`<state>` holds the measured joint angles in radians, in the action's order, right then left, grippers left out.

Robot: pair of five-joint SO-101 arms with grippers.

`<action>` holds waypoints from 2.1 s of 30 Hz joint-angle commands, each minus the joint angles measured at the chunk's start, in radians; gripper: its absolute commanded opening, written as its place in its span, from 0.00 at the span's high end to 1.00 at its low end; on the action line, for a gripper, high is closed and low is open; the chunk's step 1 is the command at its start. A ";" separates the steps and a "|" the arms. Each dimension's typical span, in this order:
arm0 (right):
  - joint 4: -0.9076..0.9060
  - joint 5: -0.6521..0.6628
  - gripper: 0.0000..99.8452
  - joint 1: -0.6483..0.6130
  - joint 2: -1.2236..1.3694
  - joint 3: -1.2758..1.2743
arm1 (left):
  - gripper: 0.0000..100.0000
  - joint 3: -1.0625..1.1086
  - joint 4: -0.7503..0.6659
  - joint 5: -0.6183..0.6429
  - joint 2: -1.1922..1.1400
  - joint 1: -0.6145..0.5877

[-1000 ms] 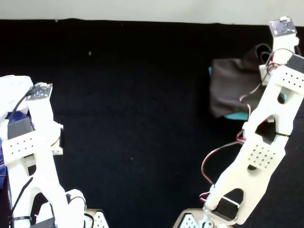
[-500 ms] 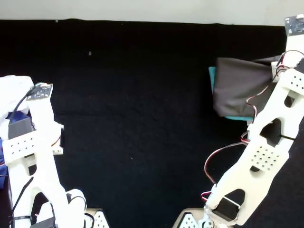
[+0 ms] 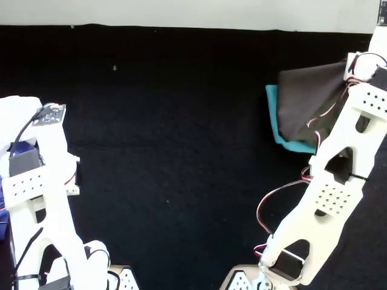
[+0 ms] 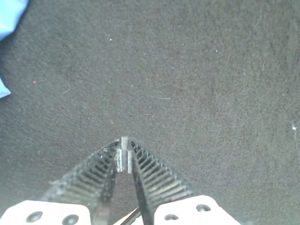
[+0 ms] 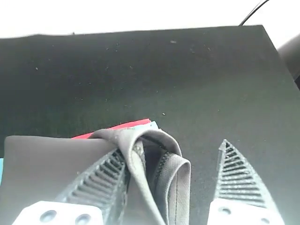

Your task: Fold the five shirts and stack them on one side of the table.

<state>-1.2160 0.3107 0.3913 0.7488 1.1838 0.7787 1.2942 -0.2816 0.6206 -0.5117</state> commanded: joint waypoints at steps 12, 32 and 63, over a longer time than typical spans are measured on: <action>0.051 -0.012 0.75 0.093 0.180 -0.027 | 0.99 -0.038 -0.009 -0.008 0.028 -0.004; -0.251 -0.446 0.75 -0.008 0.116 0.377 | 0.99 -0.036 -0.009 -0.008 0.028 -0.002; 0.084 -0.198 0.98 0.031 0.277 0.421 | 0.99 -0.051 -0.002 -0.008 0.030 -0.007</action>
<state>-1.1101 0.1235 0.4496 1.1615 1.5044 0.7787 1.2942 -0.2816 0.6206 -0.5117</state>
